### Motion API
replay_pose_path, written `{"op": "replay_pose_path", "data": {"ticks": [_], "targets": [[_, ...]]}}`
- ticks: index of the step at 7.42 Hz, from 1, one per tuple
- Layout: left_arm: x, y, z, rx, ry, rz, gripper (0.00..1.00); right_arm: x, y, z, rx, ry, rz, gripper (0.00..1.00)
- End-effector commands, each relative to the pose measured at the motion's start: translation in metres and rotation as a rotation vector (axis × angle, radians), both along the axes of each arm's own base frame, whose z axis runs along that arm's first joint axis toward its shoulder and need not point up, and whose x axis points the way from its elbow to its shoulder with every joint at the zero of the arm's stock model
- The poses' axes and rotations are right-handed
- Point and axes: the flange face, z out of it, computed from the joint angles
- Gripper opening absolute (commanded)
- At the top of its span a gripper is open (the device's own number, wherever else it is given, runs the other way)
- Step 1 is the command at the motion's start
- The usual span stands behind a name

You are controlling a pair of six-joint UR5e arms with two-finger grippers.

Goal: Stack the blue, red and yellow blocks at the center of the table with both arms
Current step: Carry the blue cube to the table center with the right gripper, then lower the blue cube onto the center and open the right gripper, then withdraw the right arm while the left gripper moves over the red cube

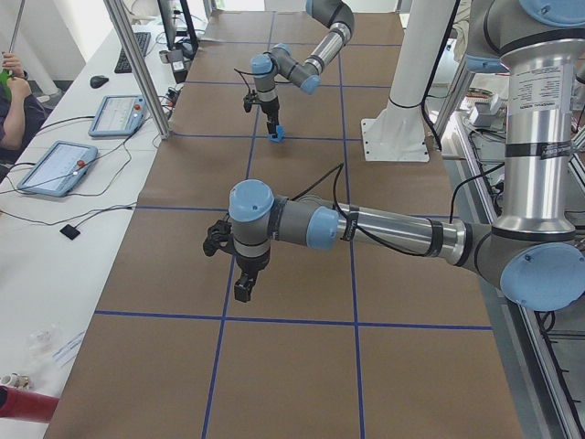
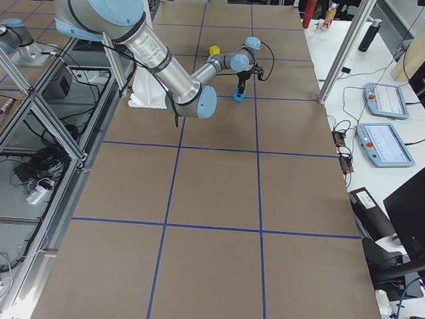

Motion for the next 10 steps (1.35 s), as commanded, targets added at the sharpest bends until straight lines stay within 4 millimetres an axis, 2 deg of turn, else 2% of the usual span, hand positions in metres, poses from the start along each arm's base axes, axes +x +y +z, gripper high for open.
{"op": "replay_pose_path", "data": {"ticks": [1,2,3,5,6,8,9,10], "targets": [[0.0,-0.014,-0.017,0.028,-0.001,-0.005,1.0,0.004,0.002,-0.011,0.008,-0.024,0.011,0.99],[0.001,-0.023,-0.032,0.016,0.007,-0.048,1.0,0.036,-0.015,-0.028,0.027,-0.05,0.063,0.99],[0.015,-0.027,-0.059,-0.035,0.043,-0.132,1.0,0.075,-0.035,-0.032,0.045,-0.065,0.101,0.99],[0.096,-0.02,-0.107,-0.155,0.093,-0.198,1.0,0.141,-0.066,0.003,0.101,-0.052,0.13,0.99],[0.14,-0.022,-0.139,-0.139,0.124,-0.177,1.0,0.167,-0.076,0.025,0.136,-0.041,0.119,0.99],[0.226,-0.007,-0.156,0.04,0.151,-0.023,0.99,0.209,-0.093,0.045,0.158,-0.048,0.113,0.99],[0.26,0.002,-0.155,0.083,0.134,0.052,0.99,0.23,-0.094,0.069,0.189,-0.043,0.086,0.99],[0.267,0.001,-0.143,0.154,0.103,0.138,0.99,0.261,-0.098,0.098,0.231,-0.027,0.058,0.99]]}}
